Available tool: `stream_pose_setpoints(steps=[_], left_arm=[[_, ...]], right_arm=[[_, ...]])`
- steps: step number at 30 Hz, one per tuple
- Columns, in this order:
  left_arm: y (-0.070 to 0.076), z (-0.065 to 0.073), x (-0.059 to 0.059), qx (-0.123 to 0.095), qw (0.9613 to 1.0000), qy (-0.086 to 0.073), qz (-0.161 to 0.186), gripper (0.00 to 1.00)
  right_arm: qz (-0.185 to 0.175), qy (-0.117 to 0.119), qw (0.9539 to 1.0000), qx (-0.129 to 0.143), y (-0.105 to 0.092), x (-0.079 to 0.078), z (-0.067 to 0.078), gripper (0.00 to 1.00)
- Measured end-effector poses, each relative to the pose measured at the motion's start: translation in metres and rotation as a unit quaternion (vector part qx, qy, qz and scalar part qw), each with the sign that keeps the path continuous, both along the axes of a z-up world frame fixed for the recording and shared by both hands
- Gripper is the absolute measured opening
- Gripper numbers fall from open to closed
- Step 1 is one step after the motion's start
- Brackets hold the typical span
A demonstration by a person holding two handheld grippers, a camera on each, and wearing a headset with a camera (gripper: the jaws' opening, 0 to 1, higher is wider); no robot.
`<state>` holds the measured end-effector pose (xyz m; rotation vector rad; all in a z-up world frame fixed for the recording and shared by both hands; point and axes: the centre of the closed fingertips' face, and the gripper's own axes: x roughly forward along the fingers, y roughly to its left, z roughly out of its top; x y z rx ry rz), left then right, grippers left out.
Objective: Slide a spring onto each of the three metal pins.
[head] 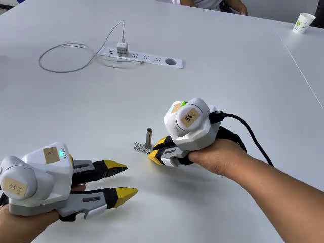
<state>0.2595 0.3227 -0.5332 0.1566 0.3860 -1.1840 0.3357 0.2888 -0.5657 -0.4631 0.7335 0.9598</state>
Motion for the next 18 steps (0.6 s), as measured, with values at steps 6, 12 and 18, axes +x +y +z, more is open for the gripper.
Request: stream_pose_setpoints(steps=[6,12,18], left_arm=[[-0.001,0.001,0.001,0.000,1.0000,-0.002,0.001,0.32],[0.000,0.000,0.001,0.002,1.0000,-0.003,0.000,0.32],[-0.003,0.002,0.001,0.003,1.0000,-0.007,-0.004,0.32]], right_arm=[[-0.002,0.007,1.0000,-0.001,-0.001,-0.006,0.001,0.12],[0.012,0.007,0.9999,-0.004,-0.003,-0.018,0.008,0.11],[0.034,0.002,0.9993,-0.012,-0.005,-0.033,0.017,0.11]])
